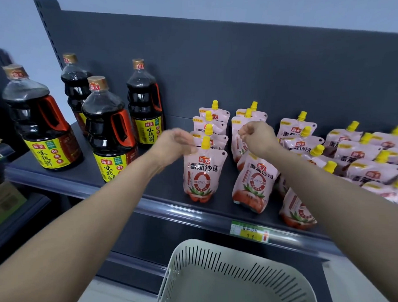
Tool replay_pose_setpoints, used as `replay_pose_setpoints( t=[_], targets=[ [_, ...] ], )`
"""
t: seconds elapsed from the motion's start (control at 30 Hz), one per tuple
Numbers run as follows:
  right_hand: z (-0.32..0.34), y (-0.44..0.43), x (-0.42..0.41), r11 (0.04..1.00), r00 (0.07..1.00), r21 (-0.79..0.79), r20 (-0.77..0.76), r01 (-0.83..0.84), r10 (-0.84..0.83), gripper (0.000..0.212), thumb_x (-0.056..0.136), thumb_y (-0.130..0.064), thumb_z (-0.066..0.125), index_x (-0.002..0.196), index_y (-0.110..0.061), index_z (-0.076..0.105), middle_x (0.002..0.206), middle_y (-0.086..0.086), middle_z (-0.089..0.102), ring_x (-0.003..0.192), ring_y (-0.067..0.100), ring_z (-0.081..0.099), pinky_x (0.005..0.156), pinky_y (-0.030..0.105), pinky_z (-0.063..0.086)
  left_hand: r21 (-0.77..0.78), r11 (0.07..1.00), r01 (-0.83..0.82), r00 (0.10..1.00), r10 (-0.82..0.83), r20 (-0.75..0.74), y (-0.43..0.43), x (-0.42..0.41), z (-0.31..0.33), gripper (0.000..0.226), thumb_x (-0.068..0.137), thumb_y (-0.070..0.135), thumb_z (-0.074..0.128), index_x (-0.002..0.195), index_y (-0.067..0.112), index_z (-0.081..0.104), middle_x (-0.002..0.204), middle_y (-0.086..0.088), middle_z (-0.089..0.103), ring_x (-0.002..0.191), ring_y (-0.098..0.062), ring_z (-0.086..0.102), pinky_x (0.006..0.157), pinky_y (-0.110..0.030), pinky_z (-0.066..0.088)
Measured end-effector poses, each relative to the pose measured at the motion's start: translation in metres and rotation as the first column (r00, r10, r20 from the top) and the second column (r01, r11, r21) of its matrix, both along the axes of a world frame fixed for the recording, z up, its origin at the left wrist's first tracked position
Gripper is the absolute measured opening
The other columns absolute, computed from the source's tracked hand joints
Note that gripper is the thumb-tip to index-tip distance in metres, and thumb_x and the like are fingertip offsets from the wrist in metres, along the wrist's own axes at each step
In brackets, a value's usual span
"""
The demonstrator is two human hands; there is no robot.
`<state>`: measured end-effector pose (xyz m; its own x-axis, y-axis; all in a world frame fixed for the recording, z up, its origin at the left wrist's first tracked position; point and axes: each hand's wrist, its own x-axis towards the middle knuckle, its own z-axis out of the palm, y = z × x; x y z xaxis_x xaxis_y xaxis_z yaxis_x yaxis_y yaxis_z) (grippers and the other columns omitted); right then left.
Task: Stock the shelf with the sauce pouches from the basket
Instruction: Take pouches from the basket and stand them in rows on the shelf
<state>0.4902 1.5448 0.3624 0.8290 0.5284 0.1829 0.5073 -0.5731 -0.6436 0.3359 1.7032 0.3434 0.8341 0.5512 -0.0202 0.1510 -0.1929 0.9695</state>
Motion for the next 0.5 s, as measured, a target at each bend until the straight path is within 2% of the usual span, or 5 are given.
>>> replay_pose_setpoints(
  t=[0.1,0.17,0.3,0.37,0.5],
  targets=[
    [0.011,-0.013,0.010,0.996,0.995,-0.081,0.092,0.037,-0.030,0.024,0.092,0.002,0.047,0.101,-0.002,0.069,0.115,0.013,0.067,0.105,0.028,0.063,0.088,0.034,0.051,0.189,0.975,-0.115,0.988,0.093,0.122,-0.003,-0.008,0.034,0.023,0.079,-0.007,0.064,0.086,0.013,0.056,0.076,0.003,0.060,0.069,-0.007,0.057,0.061,-0.008,0.046],
    [0.019,-0.022,0.018,0.984,0.989,-0.170,0.143,0.058,-0.034,0.024,0.091,0.002,0.049,0.100,-0.002,0.070,0.113,0.014,0.068,0.103,0.029,0.063,0.084,0.032,0.051,0.282,0.956,-0.076,0.984,0.027,0.176,-0.018,-0.008,0.055,0.021,0.081,-0.006,0.062,0.087,0.013,0.057,0.073,0.005,0.058,0.061,0.000,0.056,0.054,-0.003,0.044],
    [0.032,-0.040,0.034,0.915,0.968,-0.396,0.249,0.080,0.024,0.028,0.087,0.003,0.049,0.101,-0.005,0.071,0.109,0.016,0.069,0.098,0.033,0.064,0.075,0.031,0.051,0.411,0.901,0.138,0.974,-0.198,0.107,-0.063,0.011,0.068,0.022,0.082,-0.003,0.062,0.081,0.019,0.060,0.075,0.005,0.059,0.067,-0.004,0.057,0.065,-0.014,0.049],
    [0.039,-0.046,0.042,0.870,0.961,-0.485,0.273,0.087,0.056,0.029,0.085,0.002,0.049,0.102,-0.005,0.071,0.109,0.017,0.069,0.097,0.035,0.065,0.081,0.038,0.056,0.466,0.858,0.217,0.964,-0.262,0.034,-0.084,0.027,0.064,0.018,0.083,0.000,0.062,0.085,0.018,0.062,0.079,0.005,0.060,0.072,-0.005,0.058,0.067,-0.015,0.050],
    [0.047,-0.055,0.057,0.796,0.955,-0.604,0.264,0.053,0.137,0.026,0.084,-0.002,0.052,0.102,-0.004,0.071,0.110,0.016,0.069,0.103,0.035,0.064,0.089,0.044,0.055,0.441,0.825,0.354,0.933,-0.343,-0.108,-0.114,0.062,0.040,0.015,0.082,0.003,0.065,0.089,0.015,0.061,0.082,0.004,0.058,0.077,-0.011,0.056,0.071,-0.020,0.048]
  ],
)
